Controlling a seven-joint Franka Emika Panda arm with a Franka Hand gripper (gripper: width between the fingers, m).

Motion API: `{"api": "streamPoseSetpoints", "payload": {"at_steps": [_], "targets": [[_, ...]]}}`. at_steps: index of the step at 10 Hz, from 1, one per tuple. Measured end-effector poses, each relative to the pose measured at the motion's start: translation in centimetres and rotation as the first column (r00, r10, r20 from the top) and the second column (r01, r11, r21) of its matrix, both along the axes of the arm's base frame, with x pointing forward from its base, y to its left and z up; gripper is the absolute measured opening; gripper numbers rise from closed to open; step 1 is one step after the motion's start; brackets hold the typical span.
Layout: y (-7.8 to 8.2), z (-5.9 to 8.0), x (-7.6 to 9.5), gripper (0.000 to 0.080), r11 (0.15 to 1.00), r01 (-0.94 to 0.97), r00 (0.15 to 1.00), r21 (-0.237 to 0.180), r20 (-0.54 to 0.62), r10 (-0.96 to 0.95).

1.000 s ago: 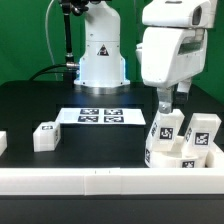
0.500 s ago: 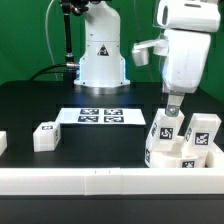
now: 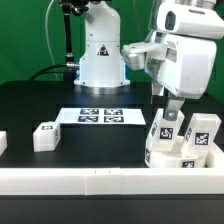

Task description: Assemble stool

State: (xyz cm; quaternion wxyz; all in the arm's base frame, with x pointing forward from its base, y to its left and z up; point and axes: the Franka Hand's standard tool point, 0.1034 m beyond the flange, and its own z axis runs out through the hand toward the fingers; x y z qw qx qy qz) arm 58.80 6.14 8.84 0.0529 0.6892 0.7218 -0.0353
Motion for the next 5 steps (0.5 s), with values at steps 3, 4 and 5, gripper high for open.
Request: {"api": "streamPoseSetpoints", "payload": {"at_steps": [3, 4, 5], "targets": [[-0.14, -0.39, -0.15, 0.0413, 1.0, 0.007, 1.0, -0.004, -0.013, -0.007], [-0.35, -0.34, -0.08, 0.0413, 1.0, 0.016, 1.0, -0.005, -0.016, -0.016], [-0.36, -0.37, -0.1, 0.0333, 0.999, 0.043, 0.999, -0.005, -0.013, -0.043]]}}
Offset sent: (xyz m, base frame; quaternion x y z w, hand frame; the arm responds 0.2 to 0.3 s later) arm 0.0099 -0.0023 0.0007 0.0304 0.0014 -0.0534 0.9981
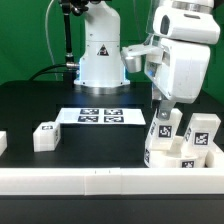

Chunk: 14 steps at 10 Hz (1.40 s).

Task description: Assemble stool

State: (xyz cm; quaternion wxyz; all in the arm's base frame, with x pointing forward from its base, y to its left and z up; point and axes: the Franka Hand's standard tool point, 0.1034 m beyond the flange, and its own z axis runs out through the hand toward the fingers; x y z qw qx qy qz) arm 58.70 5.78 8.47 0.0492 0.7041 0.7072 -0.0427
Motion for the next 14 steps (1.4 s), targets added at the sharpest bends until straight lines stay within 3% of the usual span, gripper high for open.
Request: {"api": "streamPoseSetpoints", "payload": {"at_steps": [2, 5, 8, 10, 14], "targets": [[-0.1, 0.0, 0.0, 0.0333, 1.0, 0.003, 1.0, 0.0, 0.0, -0.003], [-0.6, 0.0, -0.1, 0.0333, 0.933, 0.361, 0.932, 0.017, 0.03, -0.361], [-1.1, 0.0, -0.3, 0.0334, 0.778, 0.627, 0.777, 0.04, 0.043, -0.628], [-1.0, 0.0, -0.5, 0.0334, 0.563, 0.824, 0.561, 0.06, 0.044, -0.826], [-0.9, 0.0, -0.4, 0.0334, 0.315, 0.946, 0.311, 0.079, 0.059, -0.948]]}}
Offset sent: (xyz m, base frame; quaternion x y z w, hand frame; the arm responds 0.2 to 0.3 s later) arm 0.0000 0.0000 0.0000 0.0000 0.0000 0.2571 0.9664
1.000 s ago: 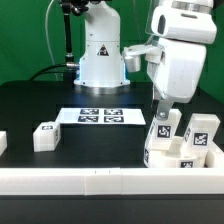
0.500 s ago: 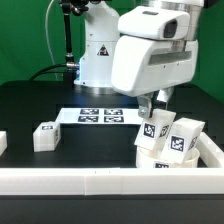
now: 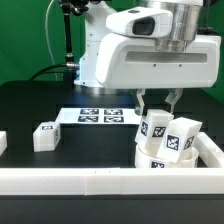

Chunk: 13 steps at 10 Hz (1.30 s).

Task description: Assemble stool

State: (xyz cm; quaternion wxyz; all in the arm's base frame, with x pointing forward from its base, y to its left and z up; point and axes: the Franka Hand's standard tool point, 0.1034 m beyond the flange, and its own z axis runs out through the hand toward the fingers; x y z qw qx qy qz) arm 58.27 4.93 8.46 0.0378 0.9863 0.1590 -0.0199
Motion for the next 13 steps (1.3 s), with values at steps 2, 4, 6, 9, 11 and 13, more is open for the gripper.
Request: {"api": "streamPoseSetpoints", "payload": {"at_steps": [2, 4, 6, 9, 11, 13], "targets": [[-0.16, -0.06, -0.04, 0.0334, 0.983, 0.182, 0.983, 0.021, 0.008, -0.182], [-0.49, -0.16, -0.04, 0.0334, 0.92, 0.388, 0.921, 0.054, 0.012, -0.389], [-0.5, -0.2, -0.01, 0.0334, 0.815, 0.575, 0.817, 0.074, 0.005, -0.577], [-0.1, -0.2, 0.03, 0.0334, 0.64, 0.764, 0.642, 0.083, -0.002, -0.767], [-0.01, -0.19, 0.03, 0.0334, 0.553, 0.829, 0.555, 0.081, -0.003, -0.832], [0.09, -0.18, 0.03, 0.0334, 0.478, 0.875, 0.479, 0.078, -0.003, -0.878]]}}
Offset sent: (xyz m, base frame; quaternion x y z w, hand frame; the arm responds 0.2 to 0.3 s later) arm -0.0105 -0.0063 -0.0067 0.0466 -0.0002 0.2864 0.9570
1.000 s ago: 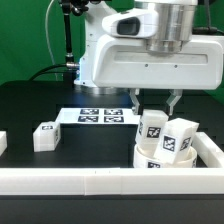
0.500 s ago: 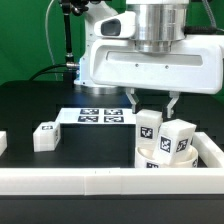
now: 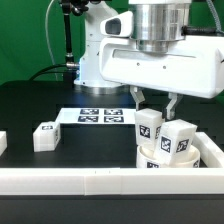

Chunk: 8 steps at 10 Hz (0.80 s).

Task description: Assemble stool

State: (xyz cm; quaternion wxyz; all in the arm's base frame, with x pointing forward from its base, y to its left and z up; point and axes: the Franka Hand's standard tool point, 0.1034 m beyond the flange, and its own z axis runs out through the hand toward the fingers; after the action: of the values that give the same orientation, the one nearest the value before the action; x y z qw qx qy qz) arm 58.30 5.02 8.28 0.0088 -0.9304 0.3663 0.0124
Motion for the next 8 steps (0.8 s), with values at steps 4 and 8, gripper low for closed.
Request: {"api": "streamPoseSetpoints", "payload": {"at_steps": [4, 8], "targets": [[0.6, -0.1, 0.1, 0.0334, 0.895, 0.443, 0.896, 0.053, -0.016, -0.443], [1.8, 0.0, 0.3, 0.0334, 0.669, 0.74, 0.672, 0.064, -0.039, -0.739]]}}
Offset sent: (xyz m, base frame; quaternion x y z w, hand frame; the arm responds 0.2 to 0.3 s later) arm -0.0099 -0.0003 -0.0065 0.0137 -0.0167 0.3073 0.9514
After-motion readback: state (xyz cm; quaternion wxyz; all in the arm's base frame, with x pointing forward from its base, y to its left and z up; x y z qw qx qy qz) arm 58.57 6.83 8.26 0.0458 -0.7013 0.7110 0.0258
